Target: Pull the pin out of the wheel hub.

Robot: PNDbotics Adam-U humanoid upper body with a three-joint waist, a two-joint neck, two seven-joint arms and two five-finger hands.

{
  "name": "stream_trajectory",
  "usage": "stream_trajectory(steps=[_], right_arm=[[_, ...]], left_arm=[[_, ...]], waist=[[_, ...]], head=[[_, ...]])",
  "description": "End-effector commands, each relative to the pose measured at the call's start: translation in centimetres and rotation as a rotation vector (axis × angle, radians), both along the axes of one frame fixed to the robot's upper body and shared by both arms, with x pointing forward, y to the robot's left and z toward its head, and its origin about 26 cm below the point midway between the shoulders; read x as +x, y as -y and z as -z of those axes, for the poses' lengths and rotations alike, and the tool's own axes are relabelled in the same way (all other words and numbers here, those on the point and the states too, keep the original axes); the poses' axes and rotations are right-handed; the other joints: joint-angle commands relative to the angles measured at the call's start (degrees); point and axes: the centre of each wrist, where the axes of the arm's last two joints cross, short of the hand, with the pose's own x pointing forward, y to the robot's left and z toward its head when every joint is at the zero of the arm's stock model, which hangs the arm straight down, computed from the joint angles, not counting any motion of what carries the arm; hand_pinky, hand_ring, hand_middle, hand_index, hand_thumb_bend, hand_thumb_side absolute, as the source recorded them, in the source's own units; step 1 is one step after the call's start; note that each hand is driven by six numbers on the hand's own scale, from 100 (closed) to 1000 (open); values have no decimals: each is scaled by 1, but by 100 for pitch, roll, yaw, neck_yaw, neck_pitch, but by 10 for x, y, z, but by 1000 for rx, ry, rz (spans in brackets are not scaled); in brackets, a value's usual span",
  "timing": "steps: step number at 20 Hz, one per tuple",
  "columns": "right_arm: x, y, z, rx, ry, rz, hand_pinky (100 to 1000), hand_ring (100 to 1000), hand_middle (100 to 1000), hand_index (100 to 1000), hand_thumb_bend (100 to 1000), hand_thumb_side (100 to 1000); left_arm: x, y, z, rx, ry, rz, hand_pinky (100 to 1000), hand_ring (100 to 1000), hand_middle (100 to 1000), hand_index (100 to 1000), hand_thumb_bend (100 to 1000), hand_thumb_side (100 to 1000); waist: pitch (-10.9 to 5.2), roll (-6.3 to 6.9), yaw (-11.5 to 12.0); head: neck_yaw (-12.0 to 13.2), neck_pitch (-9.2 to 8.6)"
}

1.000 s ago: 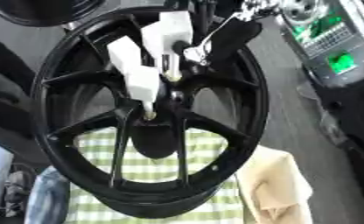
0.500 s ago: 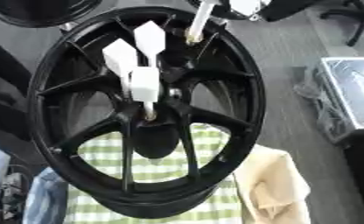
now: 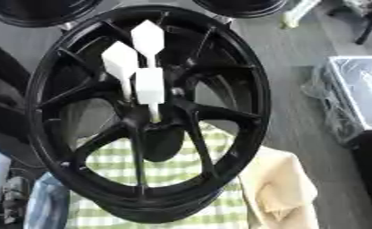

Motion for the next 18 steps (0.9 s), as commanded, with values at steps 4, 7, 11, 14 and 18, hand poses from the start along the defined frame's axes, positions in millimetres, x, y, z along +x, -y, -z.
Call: stream_trajectory(steps=[4, 7, 11, 14, 18], right_arm=[[-12, 49, 50, 24, -27, 330, 774, 723, 685, 823, 100, 180], [-15, 62, 80, 22, -107, 377, 895, 883, 839, 925, 100, 132], [-17, 74, 98, 75, -114, 422, 900, 886, 849, 944, 100, 1000], [-14, 76, 103, 146, -88, 476, 898, 879, 846, 956, 100, 1000], [-10, 69, 97, 207, -34, 466, 901, 887, 859, 969, 100, 981]], left_arm=[[-2, -3, -10, 8, 36, -15, 751, 681, 767, 769, 247, 825], [-1, -3, -10, 6, 34, -18, 751, 681, 767, 769, 249, 825], [-2, -3, -10, 7, 33, -18, 752, 680, 767, 769, 248, 825], [-1, -3, -11, 6, 35, -17, 753, 680, 767, 769, 248, 825], [-1, -2, -11, 4, 38, -14, 753, 679, 767, 769, 248, 824]], waist=[[-42, 29, -43], [-36, 43, -53], [-37, 56, -70], [-38, 69, -65], [-38, 83, -55]], head=[[86, -71], [104, -89], [110, -104], [102, -107], [94, -105]])
